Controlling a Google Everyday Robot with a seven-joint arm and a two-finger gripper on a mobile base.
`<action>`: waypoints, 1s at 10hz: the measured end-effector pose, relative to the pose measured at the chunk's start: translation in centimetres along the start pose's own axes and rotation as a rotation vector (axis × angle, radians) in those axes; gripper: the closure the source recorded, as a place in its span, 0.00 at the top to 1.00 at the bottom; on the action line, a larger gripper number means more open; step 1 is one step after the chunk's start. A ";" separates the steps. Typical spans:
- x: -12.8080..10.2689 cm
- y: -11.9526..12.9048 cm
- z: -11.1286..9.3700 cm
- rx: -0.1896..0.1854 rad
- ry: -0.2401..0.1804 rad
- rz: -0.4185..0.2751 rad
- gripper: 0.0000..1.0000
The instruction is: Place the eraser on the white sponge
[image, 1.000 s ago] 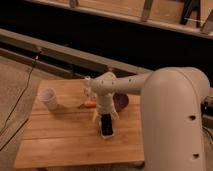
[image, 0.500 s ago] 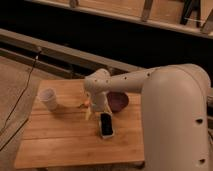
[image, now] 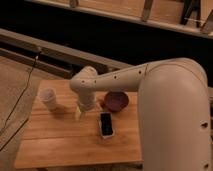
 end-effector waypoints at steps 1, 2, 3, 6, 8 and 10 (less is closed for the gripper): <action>-0.4 0.5 -0.5 0.018 -0.023 -0.027 0.80; -0.5 0.7 -0.6 0.017 -0.027 -0.029 0.80; -0.5 0.5 -0.5 0.021 -0.028 -0.026 0.80; -0.5 0.6 -0.5 0.020 -0.027 -0.027 0.80; -0.4 0.6 -0.4 0.020 -0.024 -0.026 0.80; -0.5 0.5 -0.4 0.019 -0.024 -0.026 0.80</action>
